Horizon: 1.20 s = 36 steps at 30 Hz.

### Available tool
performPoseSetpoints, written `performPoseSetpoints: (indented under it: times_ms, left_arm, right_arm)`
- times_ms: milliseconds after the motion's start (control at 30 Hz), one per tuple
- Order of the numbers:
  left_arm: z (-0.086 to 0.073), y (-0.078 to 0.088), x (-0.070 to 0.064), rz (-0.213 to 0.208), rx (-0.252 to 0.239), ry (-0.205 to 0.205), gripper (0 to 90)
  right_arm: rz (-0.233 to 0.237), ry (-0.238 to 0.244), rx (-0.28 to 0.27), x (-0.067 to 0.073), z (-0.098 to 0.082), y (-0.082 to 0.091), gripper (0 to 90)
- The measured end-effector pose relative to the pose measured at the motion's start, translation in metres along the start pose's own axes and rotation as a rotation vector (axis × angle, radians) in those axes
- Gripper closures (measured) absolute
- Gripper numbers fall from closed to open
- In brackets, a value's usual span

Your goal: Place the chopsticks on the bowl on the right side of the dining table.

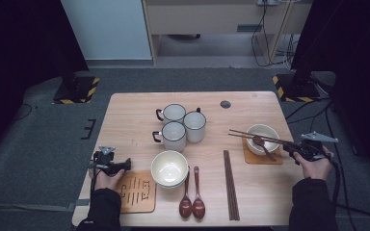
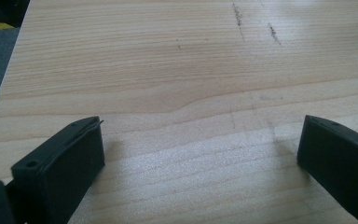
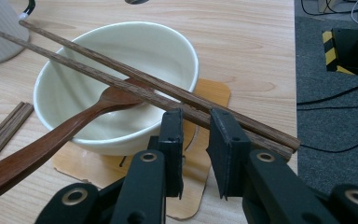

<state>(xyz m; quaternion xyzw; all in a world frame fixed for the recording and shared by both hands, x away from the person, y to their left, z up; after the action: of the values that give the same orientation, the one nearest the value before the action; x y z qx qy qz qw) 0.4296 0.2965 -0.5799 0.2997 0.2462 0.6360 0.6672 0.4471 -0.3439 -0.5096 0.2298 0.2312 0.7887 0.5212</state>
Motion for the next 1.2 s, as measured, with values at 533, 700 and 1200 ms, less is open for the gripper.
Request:
performPoseSetpoints:
  times_ms: [533,700,1200]
  left_arm:
    - [0.0,0.0,0.0,0.0,0.0,0.0,0.0]
    - [0.0,0.0,0.0,0.0,0.0,0.0,0.0]
    - [0.0,0.0,0.0,0.0,0.0,0.0,0.0]
  right_arm:
    - [0.025,-0.006,-0.046,0.003,0.01,0.007,70.6]
    - [0.046,-0.003,-0.078,0.011,0.021,0.01,67.4]
    - [0.074,0.04,-0.101,0.034,0.051,-0.01,62.0]
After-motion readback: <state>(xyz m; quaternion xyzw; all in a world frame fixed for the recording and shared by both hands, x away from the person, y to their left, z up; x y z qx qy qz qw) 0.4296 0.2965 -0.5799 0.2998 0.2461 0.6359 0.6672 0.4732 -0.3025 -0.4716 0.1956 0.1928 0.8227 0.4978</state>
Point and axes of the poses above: each handheld gripper's, and its own axes: y roughly backward along the jaws, z roughly out of its top, x roughly to its left, the point moved 6 cm from there along -y, roughly forward along the jaws, and after that the axes turned 4 degrees about z, right-handed, at the moved point
